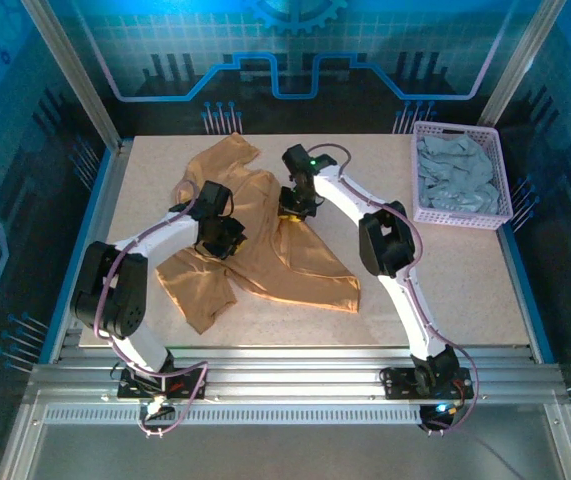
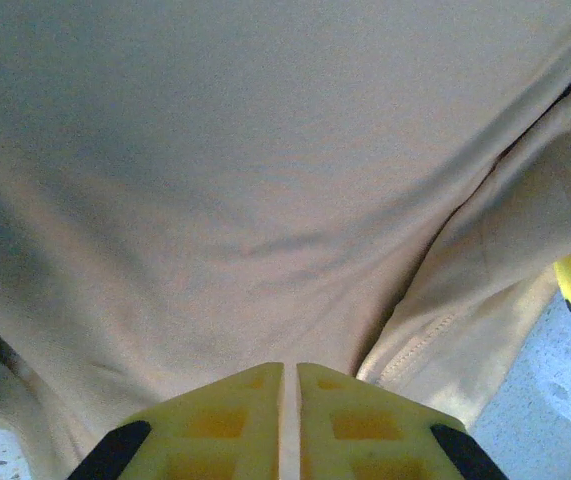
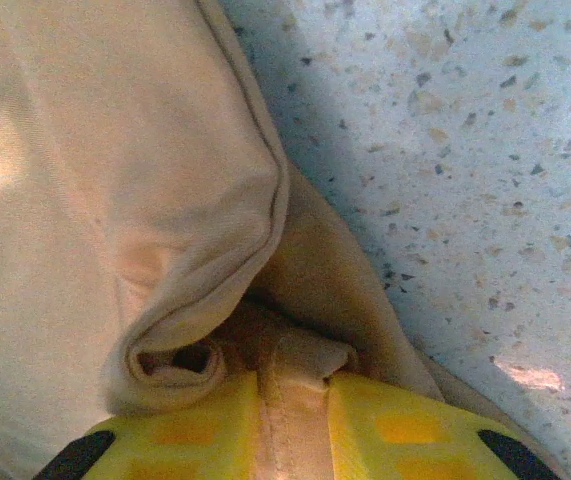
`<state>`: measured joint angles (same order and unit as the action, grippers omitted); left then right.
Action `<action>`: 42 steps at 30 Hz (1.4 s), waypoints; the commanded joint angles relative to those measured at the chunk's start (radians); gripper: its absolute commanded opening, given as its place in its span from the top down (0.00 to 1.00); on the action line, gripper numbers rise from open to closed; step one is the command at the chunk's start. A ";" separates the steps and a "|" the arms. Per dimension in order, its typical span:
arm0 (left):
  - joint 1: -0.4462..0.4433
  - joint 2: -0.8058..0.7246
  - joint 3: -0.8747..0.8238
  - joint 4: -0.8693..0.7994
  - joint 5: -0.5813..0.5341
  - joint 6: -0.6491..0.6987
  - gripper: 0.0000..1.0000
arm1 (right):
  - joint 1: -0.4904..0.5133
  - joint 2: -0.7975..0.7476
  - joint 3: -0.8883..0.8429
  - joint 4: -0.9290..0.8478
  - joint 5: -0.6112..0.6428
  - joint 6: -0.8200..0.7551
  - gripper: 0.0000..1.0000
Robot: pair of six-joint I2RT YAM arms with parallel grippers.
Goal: Fold and stack the t-shirts
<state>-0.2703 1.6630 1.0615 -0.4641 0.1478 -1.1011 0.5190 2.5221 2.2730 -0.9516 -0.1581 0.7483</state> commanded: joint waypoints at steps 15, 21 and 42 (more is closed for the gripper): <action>0.002 -0.004 -0.006 0.006 0.029 -0.008 0.88 | 0.008 -0.059 0.005 -0.018 0.130 -0.035 1.00; -0.001 0.014 0.005 0.012 0.035 -0.007 0.89 | -0.036 -0.137 -0.014 -0.041 0.178 -0.049 1.00; -0.009 0.015 0.043 -0.017 0.060 0.018 0.89 | -0.368 0.025 0.205 -0.089 0.198 -0.162 1.00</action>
<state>-0.2760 1.6859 1.0687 -0.4503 0.1776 -1.0988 0.1806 2.4702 2.4039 -1.0019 0.0380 0.6331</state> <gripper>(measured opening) 0.111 0.057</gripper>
